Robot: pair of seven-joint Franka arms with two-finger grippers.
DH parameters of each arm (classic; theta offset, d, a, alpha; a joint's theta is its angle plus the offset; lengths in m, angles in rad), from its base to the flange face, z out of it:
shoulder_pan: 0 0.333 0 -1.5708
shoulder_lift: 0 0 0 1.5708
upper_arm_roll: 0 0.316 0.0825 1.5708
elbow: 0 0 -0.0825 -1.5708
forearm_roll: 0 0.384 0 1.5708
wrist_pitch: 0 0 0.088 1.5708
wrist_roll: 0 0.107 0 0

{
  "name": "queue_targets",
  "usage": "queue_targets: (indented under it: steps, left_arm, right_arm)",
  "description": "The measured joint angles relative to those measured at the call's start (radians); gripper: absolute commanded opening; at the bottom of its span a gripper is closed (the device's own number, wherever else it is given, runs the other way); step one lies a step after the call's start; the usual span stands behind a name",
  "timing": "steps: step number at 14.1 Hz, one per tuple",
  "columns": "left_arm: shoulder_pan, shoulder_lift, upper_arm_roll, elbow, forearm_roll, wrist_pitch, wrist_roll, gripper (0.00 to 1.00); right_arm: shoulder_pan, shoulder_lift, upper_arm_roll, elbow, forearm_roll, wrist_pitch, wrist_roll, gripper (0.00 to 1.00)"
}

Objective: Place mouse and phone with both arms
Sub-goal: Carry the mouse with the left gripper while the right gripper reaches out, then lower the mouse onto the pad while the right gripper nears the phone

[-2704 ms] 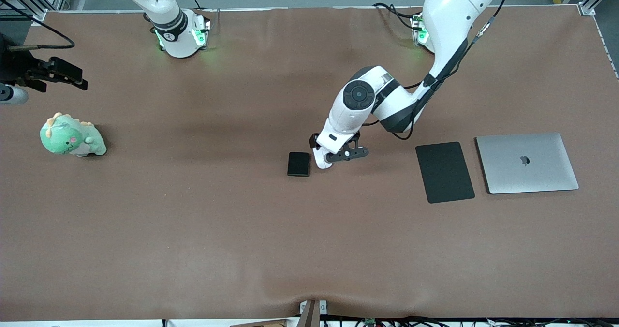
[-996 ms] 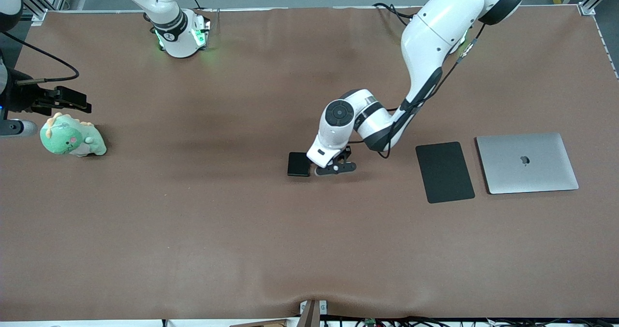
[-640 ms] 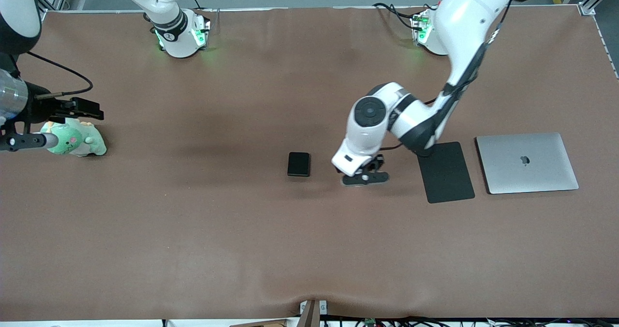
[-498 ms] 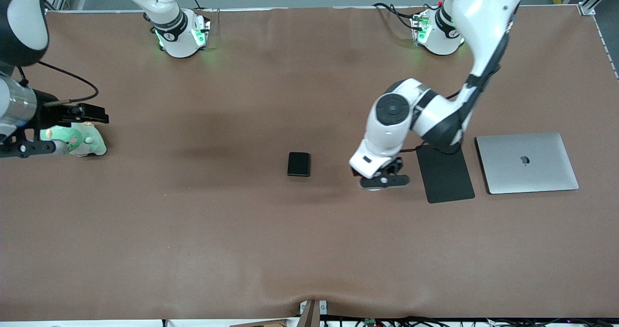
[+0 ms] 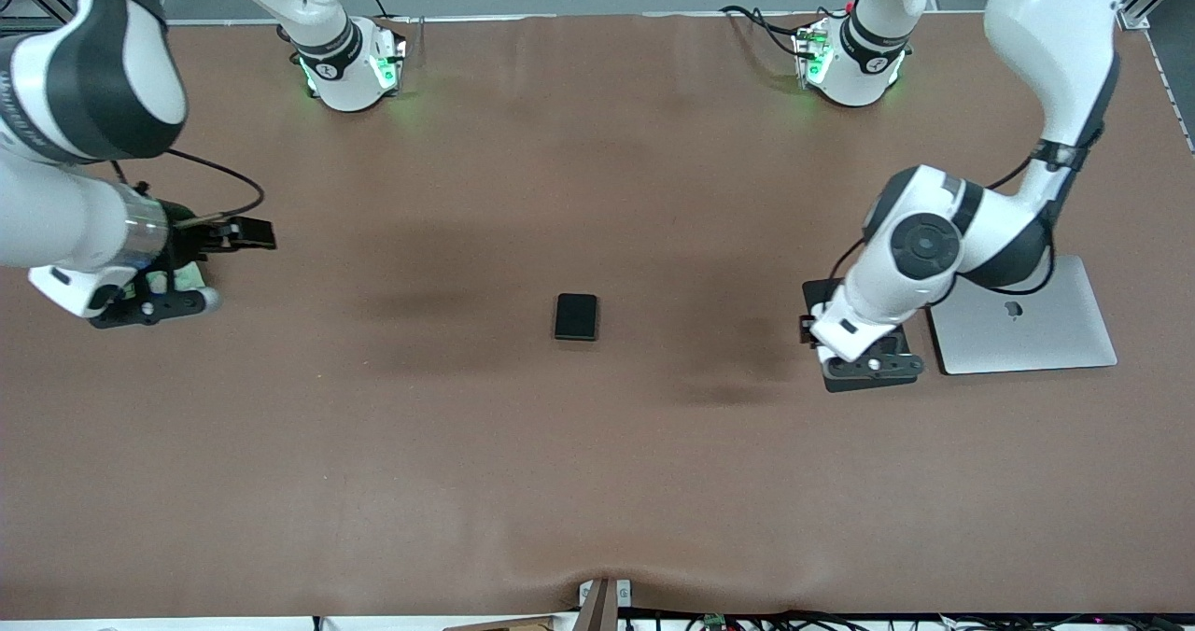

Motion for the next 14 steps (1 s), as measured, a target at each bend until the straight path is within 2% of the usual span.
queue_targets:
  steps: [4,7,9,13,14]
  left_arm:
    - [0.05,0.009,-0.003,-0.065,0.0,0.052,0.012,0.11]
    - [0.107,0.033,-0.003,-0.134,0.02,0.18,0.017,0.11]
    - [0.152,0.058,-0.002,-0.172,0.063,0.246,0.027,0.11]
    - [0.183,0.099,-0.003,-0.19,0.084,0.295,0.034,0.19]
    - [0.184,0.103,-0.003,-0.193,0.084,0.303,0.034,0.25]
  right_arm:
    - [0.043,0.019,0.002,-0.038,0.067,0.048,0.079,1.0]
    - [0.061,0.034,0.003,-0.053,0.121,0.088,0.162,1.0]
    - [0.11,0.04,0.004,-0.073,0.132,0.136,0.241,1.0]
    - [0.246,0.052,0.006,-0.125,0.133,0.243,0.413,1.0]
    - [0.273,0.06,0.006,-0.133,0.133,0.266,0.448,1.0]
